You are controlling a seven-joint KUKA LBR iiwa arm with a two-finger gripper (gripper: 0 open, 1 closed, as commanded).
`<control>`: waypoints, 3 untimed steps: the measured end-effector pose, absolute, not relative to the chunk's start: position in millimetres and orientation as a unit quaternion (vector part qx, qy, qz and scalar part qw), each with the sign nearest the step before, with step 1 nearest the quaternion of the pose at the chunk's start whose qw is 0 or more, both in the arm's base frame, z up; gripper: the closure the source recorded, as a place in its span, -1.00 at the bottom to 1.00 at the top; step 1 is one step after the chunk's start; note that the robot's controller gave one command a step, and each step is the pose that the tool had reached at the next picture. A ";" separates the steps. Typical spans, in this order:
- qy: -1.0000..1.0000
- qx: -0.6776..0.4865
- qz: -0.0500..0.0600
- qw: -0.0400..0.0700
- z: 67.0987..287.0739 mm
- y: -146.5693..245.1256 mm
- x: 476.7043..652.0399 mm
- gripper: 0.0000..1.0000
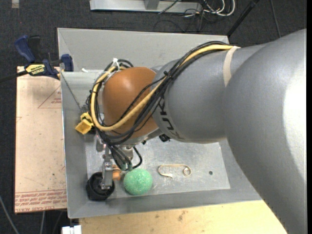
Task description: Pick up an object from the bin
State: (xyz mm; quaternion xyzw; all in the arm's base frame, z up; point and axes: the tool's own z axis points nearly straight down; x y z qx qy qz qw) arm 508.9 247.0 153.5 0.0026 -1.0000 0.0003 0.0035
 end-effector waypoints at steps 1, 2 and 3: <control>-1.000 0.000 -0.001 0.000 158.1 245.7 510.7 -1.00; -1.000 0.009 -0.002 -0.003 106.4 229.2 497.9 -1.00; -0.998 -0.056 -0.001 -0.001 74.8 213.3 485.0 -1.00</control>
Offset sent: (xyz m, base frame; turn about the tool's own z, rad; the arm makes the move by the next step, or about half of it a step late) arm -0.0213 -0.0308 -0.0835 -0.0239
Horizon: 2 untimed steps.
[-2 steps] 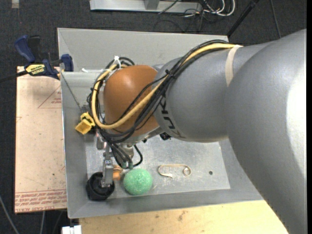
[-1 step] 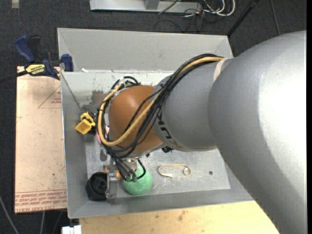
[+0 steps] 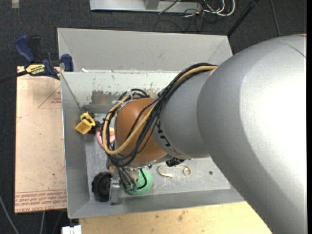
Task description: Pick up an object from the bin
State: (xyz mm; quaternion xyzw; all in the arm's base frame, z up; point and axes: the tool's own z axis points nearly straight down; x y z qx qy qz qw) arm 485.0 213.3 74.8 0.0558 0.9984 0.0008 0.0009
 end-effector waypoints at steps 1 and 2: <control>0.997 -0.075 0.002 0.002 71.7 240.9 481.8 1.00; 0.997 -0.075 0.002 0.002 71.6 240.8 481.8 1.00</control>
Offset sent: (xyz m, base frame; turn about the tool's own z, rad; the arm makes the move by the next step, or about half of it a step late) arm 0.0000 0.0000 0.0000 0.0000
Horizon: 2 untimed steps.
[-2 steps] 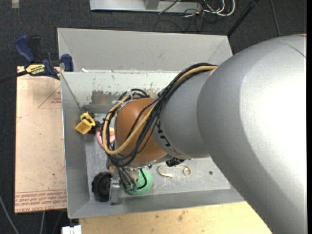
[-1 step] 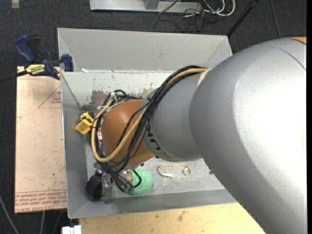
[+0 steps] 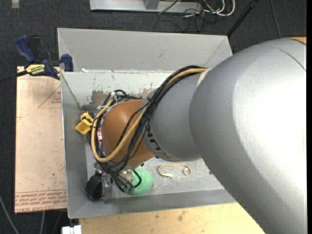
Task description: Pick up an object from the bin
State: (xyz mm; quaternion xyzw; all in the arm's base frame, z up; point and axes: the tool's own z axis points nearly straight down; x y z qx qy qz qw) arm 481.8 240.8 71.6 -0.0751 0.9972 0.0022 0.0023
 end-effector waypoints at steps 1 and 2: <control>0.998 -0.070 0.000 -0.002 126.3 223.4 502.3 1.00; 0.998 -0.066 0.000 0.001 148.3 220.0 511.3 1.00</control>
Offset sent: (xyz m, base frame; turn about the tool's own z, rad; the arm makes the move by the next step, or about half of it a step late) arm 0.0606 -0.0001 -0.0016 0.0293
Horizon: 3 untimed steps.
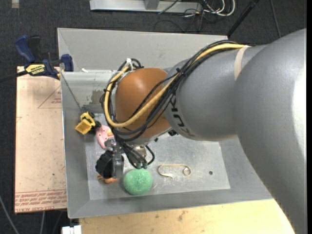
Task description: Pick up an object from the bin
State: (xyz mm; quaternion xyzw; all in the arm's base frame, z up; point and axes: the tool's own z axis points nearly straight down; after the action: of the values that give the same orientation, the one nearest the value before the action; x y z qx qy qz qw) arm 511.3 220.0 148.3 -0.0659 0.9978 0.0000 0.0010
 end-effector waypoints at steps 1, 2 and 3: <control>0.997 -0.074 0.001 0.002 110.4 209.1 491.0 1.00; 0.997 -0.077 0.000 -0.002 154.1 218.9 496.6 1.00; 0.997 -0.079 0.003 0.007 138.2 202.2 507.7 1.00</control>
Offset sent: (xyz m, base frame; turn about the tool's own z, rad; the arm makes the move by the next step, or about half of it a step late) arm 0.0040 0.0227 0.1401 -0.0292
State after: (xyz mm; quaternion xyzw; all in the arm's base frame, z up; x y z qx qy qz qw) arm 507.7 202.2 138.2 -0.0787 0.9969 0.0026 0.0066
